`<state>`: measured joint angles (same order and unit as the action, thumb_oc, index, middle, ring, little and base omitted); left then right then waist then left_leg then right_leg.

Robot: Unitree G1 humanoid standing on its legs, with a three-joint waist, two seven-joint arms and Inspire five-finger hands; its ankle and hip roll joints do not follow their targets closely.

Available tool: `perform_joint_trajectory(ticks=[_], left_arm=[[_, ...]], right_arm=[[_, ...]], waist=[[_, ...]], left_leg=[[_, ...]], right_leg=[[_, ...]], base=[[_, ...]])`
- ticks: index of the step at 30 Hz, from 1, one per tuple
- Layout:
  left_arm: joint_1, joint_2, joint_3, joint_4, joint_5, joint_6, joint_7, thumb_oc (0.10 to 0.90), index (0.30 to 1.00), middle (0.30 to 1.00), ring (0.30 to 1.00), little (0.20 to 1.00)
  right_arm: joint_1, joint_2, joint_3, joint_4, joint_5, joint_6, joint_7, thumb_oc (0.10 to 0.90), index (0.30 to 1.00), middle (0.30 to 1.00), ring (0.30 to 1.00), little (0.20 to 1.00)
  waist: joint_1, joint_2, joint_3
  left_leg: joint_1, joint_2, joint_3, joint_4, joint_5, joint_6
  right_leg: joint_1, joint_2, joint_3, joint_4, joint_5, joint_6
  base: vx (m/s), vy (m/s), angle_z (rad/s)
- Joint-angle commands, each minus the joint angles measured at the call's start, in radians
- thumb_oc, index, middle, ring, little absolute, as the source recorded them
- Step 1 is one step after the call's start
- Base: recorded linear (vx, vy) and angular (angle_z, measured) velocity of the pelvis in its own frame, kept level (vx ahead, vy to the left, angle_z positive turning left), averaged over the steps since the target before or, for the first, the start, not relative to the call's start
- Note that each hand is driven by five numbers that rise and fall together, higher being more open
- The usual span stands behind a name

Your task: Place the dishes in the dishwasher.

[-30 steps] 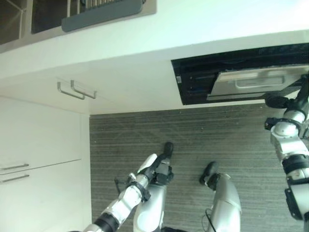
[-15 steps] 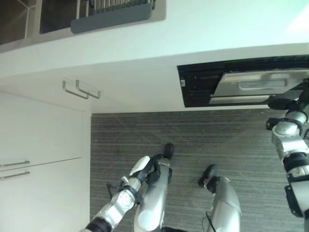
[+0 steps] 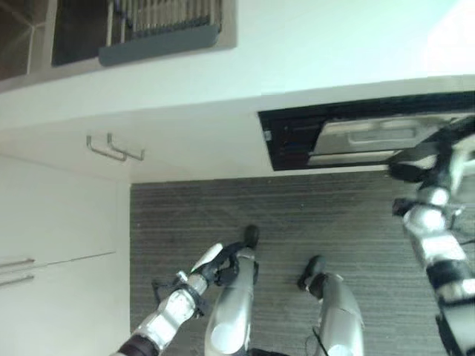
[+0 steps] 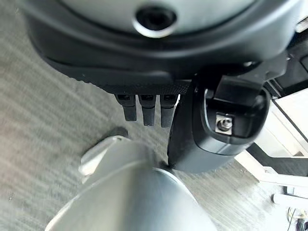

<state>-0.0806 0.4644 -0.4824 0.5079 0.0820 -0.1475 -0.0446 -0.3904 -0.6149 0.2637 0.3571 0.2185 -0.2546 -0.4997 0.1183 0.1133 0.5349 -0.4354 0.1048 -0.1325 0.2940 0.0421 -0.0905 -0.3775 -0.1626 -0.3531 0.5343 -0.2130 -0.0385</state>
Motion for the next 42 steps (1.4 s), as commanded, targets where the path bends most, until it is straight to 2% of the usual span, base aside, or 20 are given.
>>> perform_joint_trajectory(ticks=[1, 2, 3, 4, 6, 7, 8, 9, 11, 16, 18, 19, 23, 27, 31, 36, 38, 42], left_arm=[[0.148, 0.052, -0.049, -0.051, -0.137, 0.004, -0.115, 0.800, 0.900, 0.900, 0.900, 0.900], [0.153, 0.042, -0.032, -0.047, -0.184, 0.007, -0.127, 0.800, 0.900, 0.900, 0.900, 0.900], [0.156, 0.018, -0.001, -0.020, -0.242, -0.009, -0.146, 0.800, 0.900, 0.900, 0.900, 0.900], [0.159, 0.005, 0.015, -0.002, -0.260, -0.021, -0.156, 0.800, 0.900, 0.900, 0.900, 0.900], [0.179, -0.020, 0.041, 0.029, -0.290, -0.033, -0.173, 0.800, 0.900, 0.900, 0.900, 0.900], [0.201, -0.044, 0.075, 0.057, -0.307, -0.032, -0.196, 0.800, 0.900, 0.900, 0.900, 0.900], [0.202, -0.045, 0.078, 0.060, -0.307, -0.032, -0.197, 0.800, 0.900, 0.900, 0.900, 0.900], [0.215, -0.068, 0.108, 0.098, -0.290, -0.053, -0.211, 0.800, 0.900, 0.900, 0.900, 0.900], [0.217, -0.079, 0.120, 0.117, -0.276, -0.073, -0.236, 0.800, 0.900, 0.900, 0.900, 0.900], [0.213, -0.127, 0.141, 0.214, -0.286, -0.018, -0.307, 0.800, 0.900, 0.900, 0.900, 0.900], [0.191, -0.154, 0.159, 0.299, -0.290, 0.028, -0.360, 0.800, 0.900, 0.900, 0.900, 0.900], [0.173, -0.161, 0.163, 0.346, -0.303, 0.043, -0.364, 0.800, 0.900, 0.900, 0.900, 0.900], [0.148, -0.176, 0.182, 0.396, -0.331, 0.074, -0.368, 0.800, 0.900, 0.900, 0.900, 0.900], [0.129, -0.198, 0.224, 0.451, -0.364, 0.108, -0.354, 0.800, 0.900, 0.900, 0.900, 0.900], [0.113, -0.210, 0.257, 0.507, -0.346, 0.111, -0.342, 0.800, 0.900, 0.900, 0.900, 0.900], [0.085, -0.227, 0.277, 0.572, -0.358, 0.111, -0.321, 0.800, 0.900, 0.900, 0.900, 0.900], [0.075, -0.236, 0.290, 0.592, -0.401, 0.083, -0.249, 0.800, 0.900, 0.900, 0.900, 0.900], [0.088, -0.231, 0.342, 0.559, -0.448, 0.052, -0.164, 0.800, 0.900, 0.900, 0.900, 0.900]], right_arm=[[-0.185, 0.013, -0.052, -0.215, -0.131, -0.267, -0.035, 0.800, 0.900, 0.900, 0.900, 0.900], [-0.128, 0.013, -0.066, -0.244, -0.186, -0.280, -0.068, 0.800, 0.900, 0.900, 0.900, 0.900], [-0.033, -0.001, -0.099, -0.275, -0.234, -0.317, -0.114, 0.800, 0.900, 0.900, 0.900, 0.900], [0.021, -0.007, -0.122, -0.281, -0.253, -0.346, -0.127, 0.800, 0.900, 0.900, 0.900, 0.900], [0.117, -0.016, -0.161, -0.293, -0.250, -0.377, -0.127, 0.800, 0.900, 0.900, 0.900, 0.900], [0.200, -0.015, -0.202, -0.303, -0.209, -0.394, -0.091, 0.800, 0.900, 0.900, 0.900, 0.900], [0.206, -0.015, -0.206, -0.304, -0.203, -0.392, -0.089, 0.800, 0.900, 0.900, 0.900, 0.900], [0.281, 0.012, -0.234, -0.296, -0.186, -0.395, -0.060, 0.800, 0.900, 0.900, 0.900, 0.900], [0.327, 0.034, -0.246, -0.285, -0.165, -0.373, -0.043, 0.800, 0.900, 0.900, 0.900, 0.900], [0.423, 0.114, -0.261, -0.152, -0.118, -0.330, -0.069, 0.800, 0.900, 0.900, 0.900, 0.900], [0.449, 0.142, -0.285, -0.015, -0.086, -0.314, -0.070, 0.800, 0.900, 0.900, 0.900, 0.900], [0.456, 0.145, -0.293, 0.055, -0.054, -0.298, -0.038, 0.800, 0.900, 0.900, 0.900, 0.900], [0.459, 0.157, -0.291, 0.158, 0.013, -0.259, 0.039, 0.800, 0.900, 0.900, 0.900, 0.900], [0.467, 0.204, -0.262, 0.302, 0.176, -0.178, 0.280, 0.800, 0.900, 0.900, 0.900, 0.900], [0.464, 0.261, -0.204, 0.391, 0.316, -0.092, 0.446, 0.800, 0.900, 0.900, 0.900, 0.900], [0.438, 0.303, -0.151, 0.515, 0.366, -0.064, 0.486, 0.800, 0.900, 0.900, 0.900, 0.900], [0.420, 0.313, -0.149, 0.592, 0.345, -0.059, 0.502, 0.800, 0.900, 0.900, 0.900, 0.900], [0.423, 0.311, -0.148, 0.616, 0.309, -0.054, 0.513, 0.800, 0.900, 0.900, 0.900, 0.900]], waist=[[0.045, -0.076, -0.015], [0.027, -0.081, -0.015], [-0.016, -0.091, -0.015], [-0.038, -0.095, -0.022], [-0.068, -0.103, -0.061], [-0.097, -0.110, -0.103], [-0.100, -0.111, -0.108], [-0.131, -0.116, -0.146], [-0.153, -0.118, -0.171], [-0.206, -0.114, -0.249], [-0.226, -0.108, -0.284], [-0.233, -0.106, -0.297], [-0.236, -0.103, -0.310], [-0.229, -0.102, -0.323], [-0.217, -0.103, -0.340], [-0.207, -0.100, -0.352], [-0.198, -0.095, -0.357], [-0.181, -0.090, -0.356]], left_leg=[[0.075, -0.093, 0.105, 0.006, -0.160, 0.139], [0.106, -0.086, 0.116, 0.006, -0.170, 0.137], [0.165, -0.070, 0.141, 0.006, -0.190, 0.130], [0.193, -0.062, 0.155, 0.006, -0.200, 0.125], [0.224, -0.052, 0.176, 0.006, -0.217, 0.117], [0.253, -0.045, 0.198, 0.006, -0.232, 0.112], [0.250, -0.044, 0.200, 0.006, -0.229, 0.112], [0.274, -0.039, 0.221, 0.006, -0.241, 0.107], [0.291, -0.033, 0.234, 0.006, -0.248, 0.104], [0.333, -0.011, 0.265, 0.006, -0.265, 0.088], [0.352, 0.002, 0.279, 0.006, -0.273, 0.077], [0.362, 0.006, 0.287, 0.006, -0.277, 0.073], [0.374, 0.012, 0.298, 0.006, -0.281, 0.068], [0.386, 0.014, 0.304, 0.006, -0.286, 0.063], [0.381, 0.019, 0.306, 0.006, -0.286, 0.059], [0.385, 0.035, 0.315, 0.006, -0.287, 0.050], [0.384, 0.043, 0.318, 0.006, -0.286, 0.045], [0.371, 0.046, 0.315, 0.006, -0.279, 0.040]], right_leg=[[0.062, -0.011, 0.135, -0.102, 0.016, 0.099], [0.092, -0.006, 0.144, -0.128, 0.025, 0.102], [0.153, 0.000, 0.160, -0.184, 0.044, 0.107], [0.185, 0.004, 0.167, -0.213, 0.054, 0.110], [0.210, 0.008, 0.183, -0.234, 0.058, 0.116], [0.224, 0.009, 0.197, -0.234, 0.052, 0.122], [0.221, 0.009, 0.198, -0.234, 0.056, 0.121], [0.231, 0.011, 0.211, -0.234, 0.051, 0.124], [0.238, 0.013, 0.221, -0.234, 0.050, 0.127], [0.255, 0.014, 0.242, -0.234, 0.044, 0.136], [0.265, 0.010, 0.239, -0.234, 0.039, 0.139], [0.271, 0.008, 0.237, -0.234, 0.035, 0.141], [0.279, 0.001, 0.227, -0.234, 0.032, 0.141], [0.289, -0.006, 0.214, -0.234, 0.028, 0.142], [0.290, -0.012, 0.197, -0.234, 0.026, 0.142], [0.308, -0.016, 0.173, -0.234, 0.015, 0.145], [0.320, -0.021, 0.158, -0.234, 0.010, 0.146], [0.322, -0.028, 0.141, -0.234, 0.006, 0.145]], base=[[-0.01, -0.053, -0.26], [-0.02, -0.070, -0.35], [-0.02, -0.075, -0.48], [-0.01, -0.079, -0.58], [0.02, -0.073, -0.55], [0.01, -0.070, -0.64], [0.00, -0.094, -0.70], [-0.01, -0.076, -0.48], [-0.02, -0.074, -0.25], [-0.03, -0.042, -0.17], [-0.08, 0.014, -0.17], [-0.10, 0.022, -0.21], [-0.04, 0.014, -0.16], [-0.04, 0.013, 0.04], [-0.06, 0.006, 0.01], [-0.03, 0.029, 0.01], [-0.04, 0.073, 0.01], [-0.03, 0.049, 0.00]])
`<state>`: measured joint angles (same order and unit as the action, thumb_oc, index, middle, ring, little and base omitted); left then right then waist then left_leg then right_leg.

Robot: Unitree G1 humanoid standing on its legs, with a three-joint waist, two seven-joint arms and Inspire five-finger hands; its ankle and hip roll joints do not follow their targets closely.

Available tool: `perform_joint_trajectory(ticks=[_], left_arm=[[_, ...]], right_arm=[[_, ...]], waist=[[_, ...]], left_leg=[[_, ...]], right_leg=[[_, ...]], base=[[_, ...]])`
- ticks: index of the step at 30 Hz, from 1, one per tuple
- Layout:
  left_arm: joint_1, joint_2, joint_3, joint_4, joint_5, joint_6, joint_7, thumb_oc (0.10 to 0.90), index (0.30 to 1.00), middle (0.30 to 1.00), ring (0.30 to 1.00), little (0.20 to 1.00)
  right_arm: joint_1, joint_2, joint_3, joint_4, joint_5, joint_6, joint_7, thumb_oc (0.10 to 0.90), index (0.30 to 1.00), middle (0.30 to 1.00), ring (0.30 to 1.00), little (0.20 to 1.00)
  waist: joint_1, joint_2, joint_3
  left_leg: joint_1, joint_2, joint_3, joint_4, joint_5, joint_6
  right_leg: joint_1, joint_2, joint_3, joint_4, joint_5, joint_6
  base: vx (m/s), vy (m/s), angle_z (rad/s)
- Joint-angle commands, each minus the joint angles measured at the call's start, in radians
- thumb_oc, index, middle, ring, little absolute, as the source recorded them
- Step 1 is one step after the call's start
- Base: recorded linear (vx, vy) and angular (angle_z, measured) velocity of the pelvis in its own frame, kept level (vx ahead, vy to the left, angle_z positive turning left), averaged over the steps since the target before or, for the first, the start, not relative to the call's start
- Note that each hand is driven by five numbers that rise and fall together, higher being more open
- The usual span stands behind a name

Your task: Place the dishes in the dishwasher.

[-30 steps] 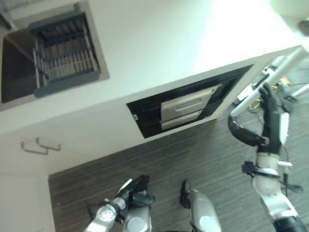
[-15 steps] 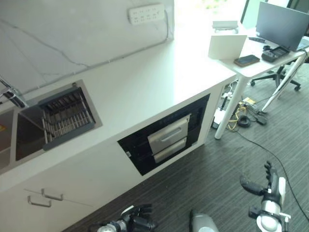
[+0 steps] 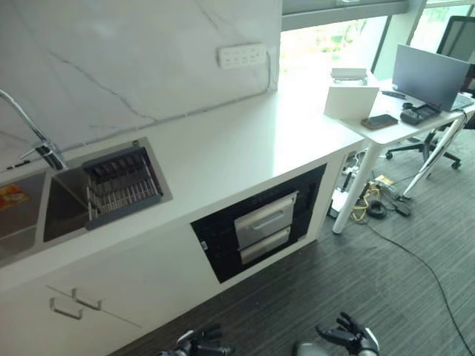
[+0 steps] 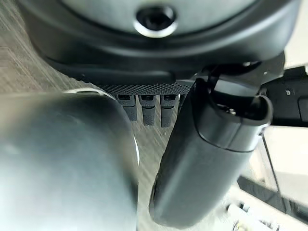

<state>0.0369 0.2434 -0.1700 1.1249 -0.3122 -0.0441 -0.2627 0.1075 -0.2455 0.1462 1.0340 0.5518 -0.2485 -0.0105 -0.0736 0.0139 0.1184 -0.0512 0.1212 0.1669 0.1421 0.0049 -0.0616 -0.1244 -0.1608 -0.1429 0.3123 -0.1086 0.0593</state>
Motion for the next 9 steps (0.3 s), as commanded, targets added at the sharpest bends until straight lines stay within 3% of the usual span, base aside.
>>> perform_joint_trajectory(ticks=[1, 9], left_arm=[[-0.029, -0.009, 0.030, -0.059, -0.053, -0.051, 0.053, 0.800, 0.900, 0.900, 0.900, 0.900], [-0.008, -0.032, 0.076, -0.047, -0.102, -0.069, 0.124, 0.800, 0.900, 0.900, 0.900, 0.900]], right_arm=[[-0.075, -0.058, -0.031, -0.061, -0.025, -0.060, 0.024, 0.800, 0.900, 0.900, 0.900, 0.900], [-0.092, -0.046, 0.000, 0.018, -0.088, -0.019, 0.075, 0.800, 0.900, 0.900, 0.900, 0.900]], waist=[[0.011, 0.010, 0.061], [0.044, 0.002, 0.064]], left_leg=[[-0.013, 0.029, 0.016, 0.158, -0.242, 0.012], [-0.023, 0.027, 0.008, 0.158, -0.241, 0.014]], right_leg=[[0.069, -0.030, -0.070, -0.012, -0.098, 0.047], [0.078, -0.034, -0.103, -0.012, -0.105, 0.043]], base=[[-0.06, 0.040, 0.07], [-0.01, -0.002, 0.12]])
